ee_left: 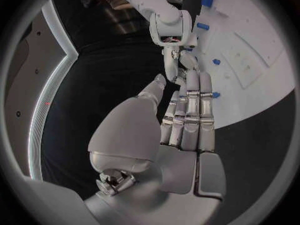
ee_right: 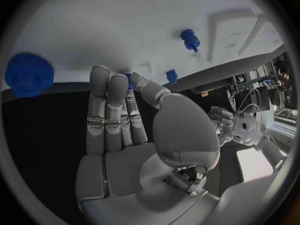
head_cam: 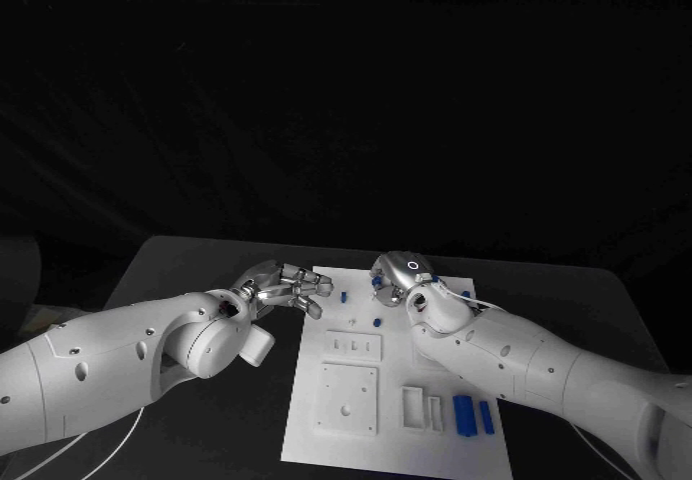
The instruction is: Assemble the parts on the task board
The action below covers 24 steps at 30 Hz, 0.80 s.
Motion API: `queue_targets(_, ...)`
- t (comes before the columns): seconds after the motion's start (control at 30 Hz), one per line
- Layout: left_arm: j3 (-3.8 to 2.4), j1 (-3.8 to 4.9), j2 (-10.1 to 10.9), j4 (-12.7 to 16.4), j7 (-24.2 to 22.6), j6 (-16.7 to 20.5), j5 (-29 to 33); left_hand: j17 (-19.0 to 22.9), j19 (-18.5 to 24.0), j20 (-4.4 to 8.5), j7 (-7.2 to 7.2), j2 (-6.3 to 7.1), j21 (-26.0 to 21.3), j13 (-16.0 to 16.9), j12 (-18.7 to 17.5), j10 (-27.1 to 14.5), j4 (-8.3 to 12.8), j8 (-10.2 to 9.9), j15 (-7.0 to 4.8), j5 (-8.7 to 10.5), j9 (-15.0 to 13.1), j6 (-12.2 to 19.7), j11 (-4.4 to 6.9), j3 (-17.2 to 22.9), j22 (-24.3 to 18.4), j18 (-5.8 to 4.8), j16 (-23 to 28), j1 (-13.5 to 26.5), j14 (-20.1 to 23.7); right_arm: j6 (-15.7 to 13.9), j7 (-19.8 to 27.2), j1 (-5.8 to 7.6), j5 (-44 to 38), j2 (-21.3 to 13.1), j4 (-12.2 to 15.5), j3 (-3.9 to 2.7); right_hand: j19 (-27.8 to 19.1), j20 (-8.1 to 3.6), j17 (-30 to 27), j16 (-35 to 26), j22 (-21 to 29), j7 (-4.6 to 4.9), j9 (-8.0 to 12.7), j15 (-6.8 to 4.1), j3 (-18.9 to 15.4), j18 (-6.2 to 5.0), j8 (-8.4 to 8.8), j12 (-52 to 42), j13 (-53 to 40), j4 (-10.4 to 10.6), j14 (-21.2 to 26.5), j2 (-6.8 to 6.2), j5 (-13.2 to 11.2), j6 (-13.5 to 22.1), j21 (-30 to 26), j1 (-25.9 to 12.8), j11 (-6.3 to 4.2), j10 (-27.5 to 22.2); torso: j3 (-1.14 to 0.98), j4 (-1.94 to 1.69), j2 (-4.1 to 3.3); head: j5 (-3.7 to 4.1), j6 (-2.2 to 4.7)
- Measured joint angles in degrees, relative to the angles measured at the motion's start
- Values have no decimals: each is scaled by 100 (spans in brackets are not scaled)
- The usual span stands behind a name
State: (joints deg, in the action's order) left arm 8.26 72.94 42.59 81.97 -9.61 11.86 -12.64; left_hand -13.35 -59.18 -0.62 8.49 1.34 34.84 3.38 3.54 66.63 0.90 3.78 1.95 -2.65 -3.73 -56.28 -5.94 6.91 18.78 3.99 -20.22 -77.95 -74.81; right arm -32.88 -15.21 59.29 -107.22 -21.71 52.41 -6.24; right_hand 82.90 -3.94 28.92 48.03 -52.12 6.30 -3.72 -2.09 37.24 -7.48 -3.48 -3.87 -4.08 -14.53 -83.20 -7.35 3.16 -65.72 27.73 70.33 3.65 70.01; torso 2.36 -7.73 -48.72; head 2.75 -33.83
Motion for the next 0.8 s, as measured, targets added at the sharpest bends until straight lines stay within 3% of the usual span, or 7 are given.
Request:
queue_targets(0.13, -1, 2, 10, 0, 5, -5, -1, 0, 0, 0, 0, 0, 20, 0, 0, 0, 0, 0, 0, 0, 0, 0, 0, 0, 3, 0, -15, 0, 0, -25, -32, -2, 65, -97, 96, 0, 56, 93, -26, 0, 69, -23, -5, 39, -142, -14, 0, 38, 54, 42, 13, -306, -5, 185, -115, 20, 89, -370, -2, 3, 0, -7, 13)
queue_targets(0.23, -1, 3, 28, -9, 8, -7, -2, 0, 0, 0, 0, 0, 20, 0, 0, 0, 0, 0, 0, 0, 0, 0, 0, 0, 3, 0, -15, 0, 0, -75, -61, 7, 112, -218, 281, 0, 89, 126, -44, 0, 106, -51, -8, 57, -258, -27, 0, 37, 54, 79, 10, -400, -5, 237, -197, 103, 138, -538, -2, 3, 0, -8, 20)
queue_targets(0.3, -1, 5, 46, -18, 10, -7, -2, 0, 0, 0, 0, 0, 20, 0, 0, 0, 0, 0, 0, 0, 0, 0, 0, 0, 2, 0, -15, 0, 0, -105, -75, 21, 139, -300, 422, -8, 103, 141, -65, 0, 119, -61, -8, 78, -385, -101, 0, 37, 54, 110, 31, -454, -5, 246, -257, 157, 167, -613, -4, 4, 0, -10, 27)
queue_targets(0.37, -1, 7, 62, -29, 11, -7, -2, 0, 0, 0, 0, 0, 20, 0, 0, 0, 0, 0, 0, 0, 0, 0, 0, 0, 2, 0, -15, 0, 0, -127, -86, 33, 161, -374, 545, -32, 103, 141, -68, 0, 119, -61, -8, 78, -425, -104, 0, 38, 54, 135, 32, -457, -5, 246, -268, 161, 177, -623, -5, 9, 1, -10, 34)
queue_targets(0.57, 0, 10, 100, -73, 14, -6, -3, 1, 0, 0, 0, 0, 20, 0, 0, 0, 0, 0, 0, 0, 0, 0, 0, 0, 2, 0, -15, 0, 0, -180, -124, 76, 242, -783, 1099, -235, 104, 140, -102, -1, 89, -61, -7, 79, -433, -105, 0, 38, 54, 214, 32, -480, -5, 246, -360, 183, 159, -605, -13, 31, 16, -6, 57)
queue_targets(0.67, 0, 11, 108, -92, 15, -5, -3, 1, 0, 0, 0, 0, 20, 0, 0, 0, -1, 0, 0, 0, 0, 0, 0, 0, 2, 0, -15, 0, 0, -183, -143, 81, 286, -1003, 1334, -334, 104, 140, -102, -1, 47, 7, -7, 73, -293, -104, 0, 37, 47, 271, 30, -535, 58, 314, -394, 123, 40, -130, -20, 52, 33, -5, 59)
queue_targets(0.8, 0, 12, 116, -120, 16, -5, -4, 1, 0, 0, 0, 0, 20, 0, 0, 0, -1, 0, 0, 0, 0, 0, 0, 0, 2, 0, -14, 0, 0, -122, -167, 93, 359, -1318, 1525, -444, 130, 39, -77, 12, 1, 30, -7, -73, -286, -85, 0, 37, -4, 349, 29, -524, 62, 397, -394, 91, -120, 516, -30, 93, 54, 10, 56)
